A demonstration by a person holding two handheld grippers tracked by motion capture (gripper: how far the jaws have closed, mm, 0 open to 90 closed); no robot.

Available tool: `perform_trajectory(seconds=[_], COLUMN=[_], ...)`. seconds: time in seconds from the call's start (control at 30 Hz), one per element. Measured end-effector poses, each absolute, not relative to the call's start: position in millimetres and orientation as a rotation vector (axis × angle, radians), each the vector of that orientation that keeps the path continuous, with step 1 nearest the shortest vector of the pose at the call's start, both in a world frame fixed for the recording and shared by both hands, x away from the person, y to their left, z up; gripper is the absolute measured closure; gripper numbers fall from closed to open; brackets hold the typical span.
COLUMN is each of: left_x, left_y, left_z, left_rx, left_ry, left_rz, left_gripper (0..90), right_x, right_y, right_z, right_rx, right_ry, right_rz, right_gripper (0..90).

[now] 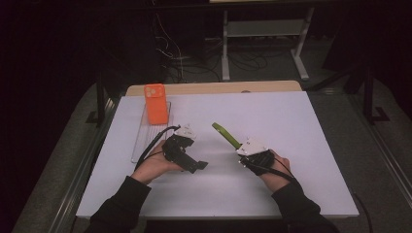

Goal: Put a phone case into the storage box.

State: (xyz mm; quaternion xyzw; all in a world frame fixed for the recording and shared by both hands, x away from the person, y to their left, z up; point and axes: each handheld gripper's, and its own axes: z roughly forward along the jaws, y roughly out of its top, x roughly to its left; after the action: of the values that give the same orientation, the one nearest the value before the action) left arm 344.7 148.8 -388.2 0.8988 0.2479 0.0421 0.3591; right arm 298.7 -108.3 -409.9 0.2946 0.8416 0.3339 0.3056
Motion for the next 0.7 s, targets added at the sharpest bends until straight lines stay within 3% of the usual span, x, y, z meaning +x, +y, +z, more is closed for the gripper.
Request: perform_trajectory(seconds=[0.7], left_x=[351.7], left_y=[153.3], left_z=[-381.9], left_rx=[2.205], left_ry=[0.733], left_rz=[0.169], left_gripper=[0.0], right_x=[308.1], right_y=[-122.6], right_z=[-410.0], right_rx=[1.236], right_ry=[2.197], right_rz=[1.232], right_gripper=[75.6])
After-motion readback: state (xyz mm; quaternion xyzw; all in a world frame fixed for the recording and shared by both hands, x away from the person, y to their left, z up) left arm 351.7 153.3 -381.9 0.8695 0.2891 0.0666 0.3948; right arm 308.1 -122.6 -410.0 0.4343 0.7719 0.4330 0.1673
